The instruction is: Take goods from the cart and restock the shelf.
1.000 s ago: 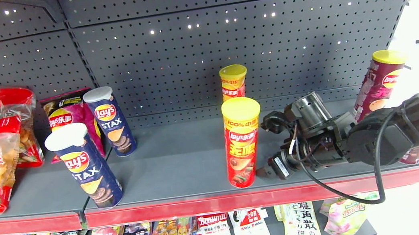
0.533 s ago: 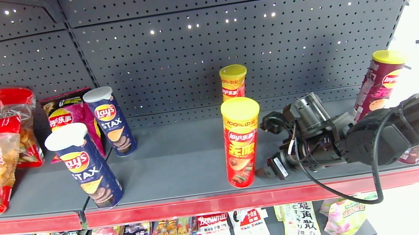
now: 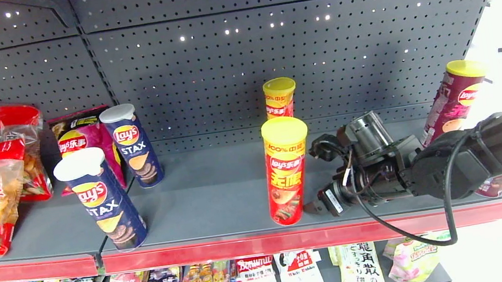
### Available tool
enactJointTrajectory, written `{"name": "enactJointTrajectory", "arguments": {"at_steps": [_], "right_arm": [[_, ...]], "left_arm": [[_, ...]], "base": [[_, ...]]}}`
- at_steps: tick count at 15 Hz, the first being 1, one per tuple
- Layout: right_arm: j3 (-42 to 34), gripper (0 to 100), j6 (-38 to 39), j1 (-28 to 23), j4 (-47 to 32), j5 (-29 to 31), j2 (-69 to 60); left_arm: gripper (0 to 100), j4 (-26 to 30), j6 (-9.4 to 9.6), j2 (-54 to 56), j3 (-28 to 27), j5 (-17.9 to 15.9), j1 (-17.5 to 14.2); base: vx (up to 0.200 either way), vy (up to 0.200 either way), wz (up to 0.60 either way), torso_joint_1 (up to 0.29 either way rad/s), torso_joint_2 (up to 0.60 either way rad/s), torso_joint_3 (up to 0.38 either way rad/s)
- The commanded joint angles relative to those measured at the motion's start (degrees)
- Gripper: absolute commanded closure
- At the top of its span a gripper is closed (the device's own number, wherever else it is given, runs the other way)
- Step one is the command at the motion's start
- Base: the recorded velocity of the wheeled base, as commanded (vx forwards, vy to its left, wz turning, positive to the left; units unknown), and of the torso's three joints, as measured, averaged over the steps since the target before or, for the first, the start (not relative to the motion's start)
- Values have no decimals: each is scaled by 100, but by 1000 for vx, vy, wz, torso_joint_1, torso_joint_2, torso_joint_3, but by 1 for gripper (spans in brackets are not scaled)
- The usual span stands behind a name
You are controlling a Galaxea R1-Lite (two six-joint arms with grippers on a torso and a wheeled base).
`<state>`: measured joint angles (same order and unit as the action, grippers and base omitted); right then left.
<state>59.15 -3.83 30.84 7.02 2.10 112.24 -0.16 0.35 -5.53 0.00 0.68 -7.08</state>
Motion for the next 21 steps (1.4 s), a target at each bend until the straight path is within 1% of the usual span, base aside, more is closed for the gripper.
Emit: {"name": "enactJointTrajectory", "arguments": {"at_steps": [1, 15, 18, 21], "right_arm": [[0, 0, 5, 18, 1, 1, 26], [0, 0, 5, 36, 1, 10, 17], [-70, 0, -4, -78, -52, 19, -317], [-422, 0, -4, -114, -69, 54, -993]], "left_arm": [[0, -2, 0, -9, 0, 2, -4], [0, -2, 0, 0, 0, 2, -4], [0, -2, 0, -9, 0, 2, -4], [0, -2, 0, -9, 0, 2, -4]], "base": [[0, 0, 0, 0, 0, 0], [0, 0, 0, 0, 0, 0], [0, 0, 0, 0, 0, 0], [0, 0, 0, 0, 0, 0]]}}
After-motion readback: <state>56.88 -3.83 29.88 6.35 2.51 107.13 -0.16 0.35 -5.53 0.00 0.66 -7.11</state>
